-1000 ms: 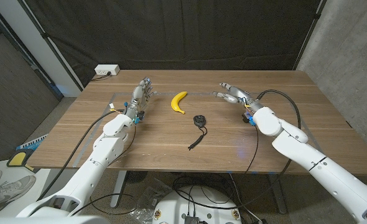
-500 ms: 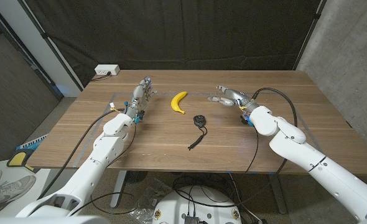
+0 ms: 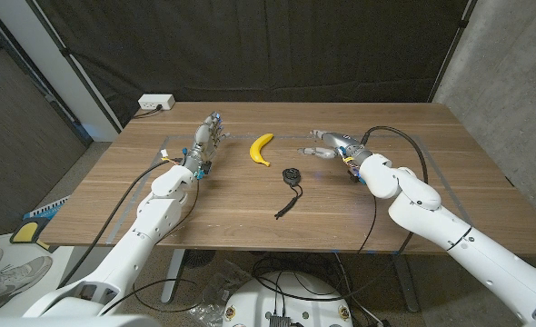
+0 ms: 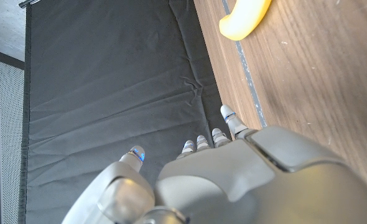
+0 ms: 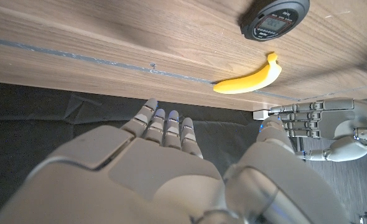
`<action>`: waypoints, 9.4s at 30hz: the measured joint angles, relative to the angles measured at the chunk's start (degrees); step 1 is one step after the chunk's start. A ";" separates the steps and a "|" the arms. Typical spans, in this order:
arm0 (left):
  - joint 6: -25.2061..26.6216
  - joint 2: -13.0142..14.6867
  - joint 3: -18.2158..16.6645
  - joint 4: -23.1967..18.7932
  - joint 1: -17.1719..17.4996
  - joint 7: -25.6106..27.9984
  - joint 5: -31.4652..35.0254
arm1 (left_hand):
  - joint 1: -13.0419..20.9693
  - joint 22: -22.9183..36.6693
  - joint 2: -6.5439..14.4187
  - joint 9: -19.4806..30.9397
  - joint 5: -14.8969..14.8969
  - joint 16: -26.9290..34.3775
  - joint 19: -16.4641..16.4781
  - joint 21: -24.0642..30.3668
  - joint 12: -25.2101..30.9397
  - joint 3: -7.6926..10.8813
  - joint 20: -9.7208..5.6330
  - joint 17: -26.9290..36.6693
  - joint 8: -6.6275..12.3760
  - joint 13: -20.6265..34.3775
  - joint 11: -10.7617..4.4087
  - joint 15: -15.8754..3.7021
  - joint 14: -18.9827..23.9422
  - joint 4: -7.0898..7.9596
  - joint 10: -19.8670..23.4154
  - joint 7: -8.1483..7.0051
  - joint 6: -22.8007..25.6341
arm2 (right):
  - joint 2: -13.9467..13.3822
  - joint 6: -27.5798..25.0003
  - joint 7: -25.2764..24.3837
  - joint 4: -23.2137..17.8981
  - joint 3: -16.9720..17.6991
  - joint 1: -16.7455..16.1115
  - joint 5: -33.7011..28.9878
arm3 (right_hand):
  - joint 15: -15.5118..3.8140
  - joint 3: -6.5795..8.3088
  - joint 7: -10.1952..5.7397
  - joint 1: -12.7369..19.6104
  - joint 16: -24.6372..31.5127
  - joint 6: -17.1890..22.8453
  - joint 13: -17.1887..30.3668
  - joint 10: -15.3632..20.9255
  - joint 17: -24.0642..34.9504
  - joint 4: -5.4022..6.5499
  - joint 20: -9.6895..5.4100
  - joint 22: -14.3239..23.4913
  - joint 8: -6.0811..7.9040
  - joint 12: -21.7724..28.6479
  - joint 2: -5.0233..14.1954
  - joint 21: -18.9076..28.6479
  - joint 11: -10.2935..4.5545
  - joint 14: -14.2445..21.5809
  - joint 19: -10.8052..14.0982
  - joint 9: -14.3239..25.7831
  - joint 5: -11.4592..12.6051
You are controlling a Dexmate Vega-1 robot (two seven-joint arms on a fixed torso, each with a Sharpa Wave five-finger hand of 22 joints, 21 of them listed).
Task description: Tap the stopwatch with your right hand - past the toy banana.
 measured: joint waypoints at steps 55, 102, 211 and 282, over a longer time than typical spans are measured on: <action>-0.04 -0.05 -0.49 -0.26 0.42 0.12 0.05 | 0.00 -0.01 0.01 0.00 0.23 0.00 0.00 -0.79 0.00 -0.48 0.00 0.00 -0.01 -0.01 0.00 0.00 0.00 0.00 0.00 -0.02 0.01 | 3.42 1.63 9.59 0.76 -2.87 -0.52 -17.41 | -2.62 -0.23 -2.93 10.53 0.13 7.16 0.14 6.85 0.16 -1.65 0.01 0.01 1.51 1.32 -1.76 -0.28 -2.34 5.90 3.45 0.00 3.67; 0.12 -0.27 -0.83 0.67 0.02 0.57 0.26 | 0.00 0.00 0.01 0.28 0.44 0.00 0.00 -1.22 0.00 -0.86 0.00 0.00 -0.01 -0.01 0.00 0.00 0.00 0.08 0.00 0.60 0.22 | 5.36 3.62 23.28 4.53 -6.76 5.69 -18.75 | -0.93 -0.47 -3.31 11.73 -0.33 6.94 0.44 5.98 0.95 0.18 0.73 0.15 0.39 0.39 -0.52 -2.18 -2.13 3.97 1.45 0.01 4.78; -1.19 -1.28 -2.83 3.78 -0.87 -0.15 -0.27 | -0.97 0.32 -0.67 0.26 0.89 0.00 -0.30 -2.27 0.00 -2.77 0.30 0.00 -0.26 -0.01 0.00 0.00 0.00 0.39 0.00 -0.44 0.22 | 6.83 10.23 9.43 10.19 -8.40 5.44 -21.08 | -4.63 -4.65 -8.31 24.66 0.41 26.33 1.00 14.57 1.48 -0.42 -1.53 0.69 14.33 1.25 -0.47 -2.49 -5.93 12.04 8.28 4.35 8.55; -2.88 -1.03 -4.17 8.64 -3.14 -4.41 -1.03 | -0.82 0.30 -0.51 0.26 0.89 0.00 -0.30 -3.33 0.00 -4.43 0.30 0.01 -0.25 -0.01 0.00 0.00 0.00 0.16 0.00 -1.56 -0.08 | 9.21 7.17 10.87 11.21 -7.28 6.13 -21.76 | -0.80 -17.00 -2.98 15.05 -0.77 2.51 0.45 0.45 1.75 8.49 3.21 0.95 -2.39 -2.76 1.37 -5.61 -1.52 3.63 2.48 -0.14 8.53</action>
